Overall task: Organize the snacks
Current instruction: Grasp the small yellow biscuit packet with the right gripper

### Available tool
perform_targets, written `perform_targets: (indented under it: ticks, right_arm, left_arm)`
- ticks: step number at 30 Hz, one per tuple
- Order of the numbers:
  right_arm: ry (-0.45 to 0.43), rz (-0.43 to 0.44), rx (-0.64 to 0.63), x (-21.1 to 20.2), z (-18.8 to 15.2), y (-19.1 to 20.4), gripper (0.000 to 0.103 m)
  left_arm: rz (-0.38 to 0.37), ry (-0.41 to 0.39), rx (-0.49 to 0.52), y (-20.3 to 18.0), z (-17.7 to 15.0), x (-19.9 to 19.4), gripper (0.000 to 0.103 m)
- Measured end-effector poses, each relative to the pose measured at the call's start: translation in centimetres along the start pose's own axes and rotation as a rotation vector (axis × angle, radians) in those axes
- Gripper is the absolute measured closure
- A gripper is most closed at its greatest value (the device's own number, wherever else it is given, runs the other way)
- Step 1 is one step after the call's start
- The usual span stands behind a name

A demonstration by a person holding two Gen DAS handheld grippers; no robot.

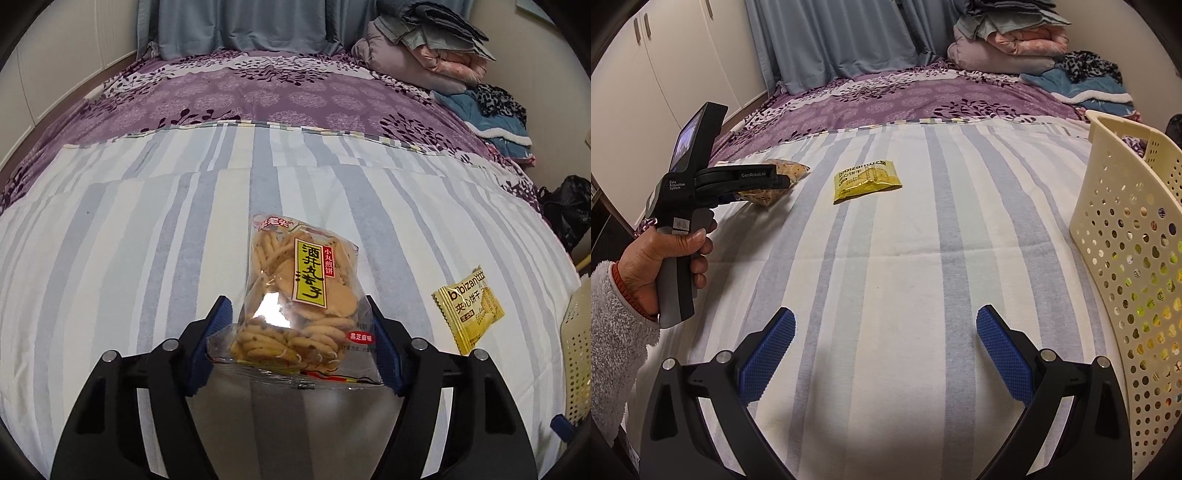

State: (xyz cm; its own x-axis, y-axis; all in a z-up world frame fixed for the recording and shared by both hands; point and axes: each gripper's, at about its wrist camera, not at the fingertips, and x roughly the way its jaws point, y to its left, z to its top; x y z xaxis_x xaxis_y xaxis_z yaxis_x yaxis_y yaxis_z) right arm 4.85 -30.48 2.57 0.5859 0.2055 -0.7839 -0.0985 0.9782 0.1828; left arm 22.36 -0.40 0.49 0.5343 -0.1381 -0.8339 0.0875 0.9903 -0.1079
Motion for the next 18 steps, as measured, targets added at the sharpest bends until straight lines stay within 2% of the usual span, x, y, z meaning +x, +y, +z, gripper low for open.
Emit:
perform_targets:
  ticks: [5, 11, 18]
  right_arm:
    - [0.006, 0.006, -0.005, 0.8, 0.2, 0.2, 0.005]
    - [0.007, 0.014, -0.036, 2.8, 2.2, 1.1, 0.005]
    - [0.014, 0.082, -0.064, 6.5, 5.8, 3.4, 0.005]
  left_arm:
    - [0.000, -0.031, 0.036, 0.2, -0.6, -0.6, 0.031]
    - [-0.017, -0.038, -0.013, 1.8, -2.0, -1.8, 0.031]
    - [-0.021, -0.044, -0.061, 4.0, -4.0, -3.4, 0.031]
